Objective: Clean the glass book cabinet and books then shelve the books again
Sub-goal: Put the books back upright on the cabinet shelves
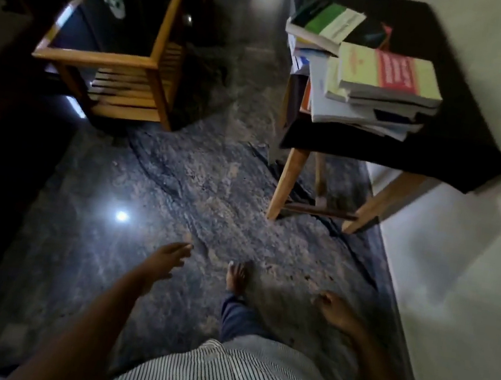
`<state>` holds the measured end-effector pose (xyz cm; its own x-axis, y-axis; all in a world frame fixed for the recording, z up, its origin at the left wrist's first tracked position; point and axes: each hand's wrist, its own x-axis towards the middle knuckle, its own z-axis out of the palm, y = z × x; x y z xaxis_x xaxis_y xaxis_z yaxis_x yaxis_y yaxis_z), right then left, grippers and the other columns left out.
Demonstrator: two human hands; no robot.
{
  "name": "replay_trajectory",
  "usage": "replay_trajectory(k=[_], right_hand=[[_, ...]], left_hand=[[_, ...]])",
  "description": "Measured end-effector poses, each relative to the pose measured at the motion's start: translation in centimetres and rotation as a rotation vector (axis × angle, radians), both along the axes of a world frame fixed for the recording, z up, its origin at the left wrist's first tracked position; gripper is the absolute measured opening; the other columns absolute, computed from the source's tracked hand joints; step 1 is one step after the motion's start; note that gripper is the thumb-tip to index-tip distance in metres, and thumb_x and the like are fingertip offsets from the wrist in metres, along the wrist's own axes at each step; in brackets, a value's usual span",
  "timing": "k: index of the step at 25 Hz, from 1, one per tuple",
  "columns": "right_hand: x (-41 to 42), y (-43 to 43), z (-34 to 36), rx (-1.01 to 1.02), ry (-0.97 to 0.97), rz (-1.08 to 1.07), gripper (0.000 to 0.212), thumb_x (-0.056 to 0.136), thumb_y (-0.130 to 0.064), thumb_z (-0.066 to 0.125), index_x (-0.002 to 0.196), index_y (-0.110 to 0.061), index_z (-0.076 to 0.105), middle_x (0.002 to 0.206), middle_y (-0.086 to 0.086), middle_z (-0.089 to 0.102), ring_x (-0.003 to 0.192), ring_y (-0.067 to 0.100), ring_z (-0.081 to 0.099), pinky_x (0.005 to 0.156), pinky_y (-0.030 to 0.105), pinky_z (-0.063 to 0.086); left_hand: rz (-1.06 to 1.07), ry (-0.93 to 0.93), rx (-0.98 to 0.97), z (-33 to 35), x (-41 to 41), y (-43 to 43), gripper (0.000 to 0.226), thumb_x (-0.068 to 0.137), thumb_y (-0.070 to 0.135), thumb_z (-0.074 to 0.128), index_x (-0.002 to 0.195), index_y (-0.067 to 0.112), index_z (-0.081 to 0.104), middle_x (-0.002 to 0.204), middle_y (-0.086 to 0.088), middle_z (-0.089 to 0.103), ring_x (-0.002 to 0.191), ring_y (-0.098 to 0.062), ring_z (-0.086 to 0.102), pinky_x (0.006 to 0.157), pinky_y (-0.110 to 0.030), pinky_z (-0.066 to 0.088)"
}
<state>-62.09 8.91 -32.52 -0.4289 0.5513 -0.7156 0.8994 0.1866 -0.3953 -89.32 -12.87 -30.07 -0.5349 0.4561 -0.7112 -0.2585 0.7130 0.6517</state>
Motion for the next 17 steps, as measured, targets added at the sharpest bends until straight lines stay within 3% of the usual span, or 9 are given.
replay_trajectory(k=[3,5,7,9,11,14,17], right_hand=[[-9.5,6.2,3.4,-0.02,0.099,0.026,0.036,0.099,-0.019,0.043,0.131,-0.004,0.046,0.136,0.008,0.047,0.121,0.023,0.047,0.091,0.022,0.036],[-18.2,10.1,6.5,-0.112,0.271,0.038,0.039,0.097,-0.013,0.046,0.133,0.001,0.043,0.126,0.015,0.054,0.11,0.018,0.056,0.078,0.013,0.04],[-27.2,13.2,9.2,-0.183,0.446,0.096,0.039,0.094,-0.004,0.048,0.131,0.007,0.043,0.108,0.01,0.061,0.091,-0.001,0.062,0.075,0.011,0.042],[-35.3,15.5,12.6,-0.166,0.541,0.21,0.038,0.094,-0.009,0.051,0.131,-0.004,0.047,0.112,-0.001,0.059,0.097,-0.006,0.056,0.083,0.012,0.041],[-42.1,18.6,15.2,-0.079,0.617,0.282,0.035,0.094,-0.015,0.052,0.129,-0.013,0.052,0.117,-0.004,0.056,0.109,0.003,0.051,0.089,0.016,0.038],[-50.2,24.7,16.7,0.134,0.722,0.242,0.031,0.091,-0.016,0.057,0.122,-0.019,0.058,0.119,0.0,0.06,0.107,0.007,0.055,0.09,0.019,0.042],[-54.5,30.3,17.8,0.269,0.702,0.056,0.027,0.09,-0.017,0.058,0.113,-0.031,0.059,0.113,-0.006,0.062,0.106,0.007,0.058,0.081,0.004,0.04]], left_hand=[[0.054,-0.029,-0.09,-0.6,-7.5,4.6,0.024,0.098,0.029,0.044,0.116,0.016,0.055,0.105,-0.006,0.055,0.082,-0.015,0.05,0.06,-0.019,0.034],[0.007,0.023,-0.181,-0.4,-13.2,7.4,0.033,0.098,0.028,0.046,0.122,0.009,0.056,0.101,-0.009,0.055,0.073,-0.015,0.051,0.057,-0.02,0.037],[-0.005,0.103,-0.204,0.1,-19.0,10.1,0.035,0.098,0.027,0.046,0.126,0.007,0.056,0.11,-0.013,0.058,0.09,-0.024,0.058,0.072,-0.028,0.046],[0.021,0.116,-0.179,0.6,-23.9,12.2,0.035,0.098,0.028,0.046,0.126,0.009,0.055,0.109,-0.01,0.057,0.089,-0.022,0.056,0.068,-0.026,0.044],[0.08,0.132,-0.128,1.0,-28.6,14.3,0.032,0.098,0.028,0.048,0.124,0.012,0.056,0.106,-0.004,0.057,0.082,-0.015,0.053,0.06,-0.022,0.038],[0.118,0.15,-0.031,1.3,-37.3,20.4,0.022,0.098,0.025,0.047,0.116,0.02,0.058,0.113,-0.003,0.062,0.09,-0.015,0.059,0.063,-0.022,0.041],[0.04,0.169,0.199,3.7,-45.3,31.9,0.018,0.098,0.017,0.046,0.11,0.012,0.059,0.11,-0.009,0.063,0.091,-0.018,0.058,0.066,-0.02,0.042]])
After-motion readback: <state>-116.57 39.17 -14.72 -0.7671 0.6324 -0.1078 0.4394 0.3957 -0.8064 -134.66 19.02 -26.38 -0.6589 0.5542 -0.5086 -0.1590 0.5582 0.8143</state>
